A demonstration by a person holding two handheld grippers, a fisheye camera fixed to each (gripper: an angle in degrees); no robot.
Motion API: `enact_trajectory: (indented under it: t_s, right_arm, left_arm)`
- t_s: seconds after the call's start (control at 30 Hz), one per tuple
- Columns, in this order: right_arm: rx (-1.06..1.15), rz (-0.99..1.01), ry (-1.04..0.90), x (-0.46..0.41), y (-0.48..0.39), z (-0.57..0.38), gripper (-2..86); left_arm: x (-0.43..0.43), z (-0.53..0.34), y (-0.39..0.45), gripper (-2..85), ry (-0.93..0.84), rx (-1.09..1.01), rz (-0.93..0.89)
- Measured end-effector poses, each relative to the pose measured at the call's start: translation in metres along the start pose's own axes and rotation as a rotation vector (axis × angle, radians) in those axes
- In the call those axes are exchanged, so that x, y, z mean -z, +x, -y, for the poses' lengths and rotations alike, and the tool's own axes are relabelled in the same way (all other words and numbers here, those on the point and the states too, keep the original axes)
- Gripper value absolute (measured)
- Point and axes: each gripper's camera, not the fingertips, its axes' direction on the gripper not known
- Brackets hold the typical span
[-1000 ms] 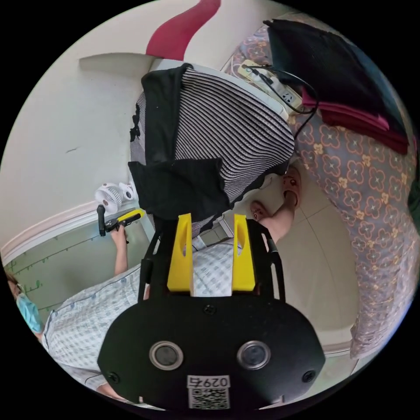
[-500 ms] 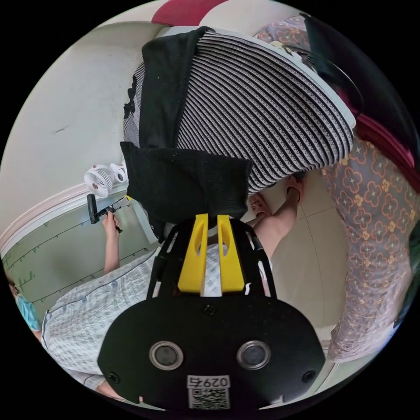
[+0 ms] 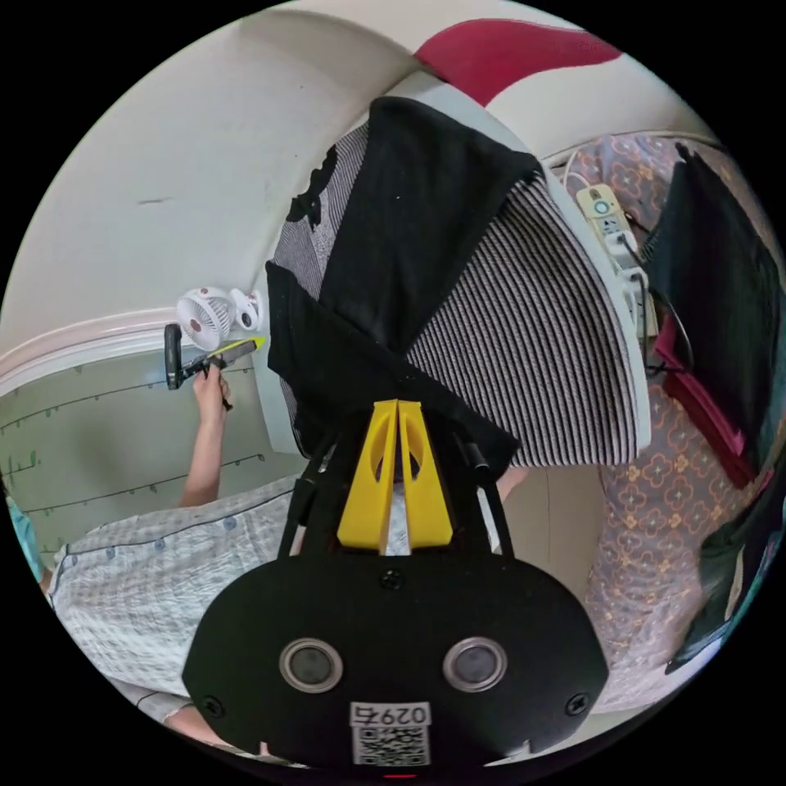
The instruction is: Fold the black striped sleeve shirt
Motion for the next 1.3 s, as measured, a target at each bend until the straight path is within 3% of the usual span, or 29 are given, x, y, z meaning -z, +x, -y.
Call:
enact_trajectory:
  t_s: [0.13, 0.3, 0.5, 0.63, 0.8, 0.87, 1.0, 1.13, 1.3]
  right_arm:
    - [0.094, -0.057, -0.15, -0.045, -0.009, 0.031, -0.5]
    - [0.164, -0.276, -0.313, -0.095, 0.004, 0.048, -0.5]
    - [0.156, -0.159, -0.268, -0.092, 0.046, 0.057, -0.5]
    - [0.124, -0.102, -0.25, -0.089, 0.076, 0.069, -0.5]
    - [0.11, -0.073, -0.224, -0.089, 0.103, 0.082, -0.5]
    - [0.107, -0.063, -0.209, -0.089, 0.111, 0.085, -0.5]
    - [0.087, -0.029, -0.193, -0.09, 0.136, 0.091, -0.5]
    - [0.067, -0.001, -0.183, -0.094, 0.158, 0.098, -0.5]
    - [0.072, -0.006, -0.232, -0.114, 0.18, 0.115, -0.5]
  left_arm:
    - [-0.014, 0.031, -0.007, -1.0, -0.034, -0.017, 0.044]
    - [-0.011, 0.017, -0.062, -1.0, 0.006, 0.166, -0.111]
    - [0.049, 0.008, -0.046, -0.7, 0.206, 0.178, 0.058]
    - [0.056, 0.052, -0.036, 0.4, 0.196, 0.12, 0.136]
    - [0.016, 0.128, -0.048, 17.2, 0.029, 0.167, 0.112]
    - [0.003, 0.143, -0.053, 16.4, -0.022, 0.167, 0.101]
    - [-0.022, 0.157, -0.051, 4.2, -0.152, 0.066, 0.191]
    - [-0.017, 0.159, -0.057, 2.0, -0.175, 0.032, 0.236]
    - [-0.032, 0.165, -0.094, 1.1, -0.228, 0.103, 0.105]
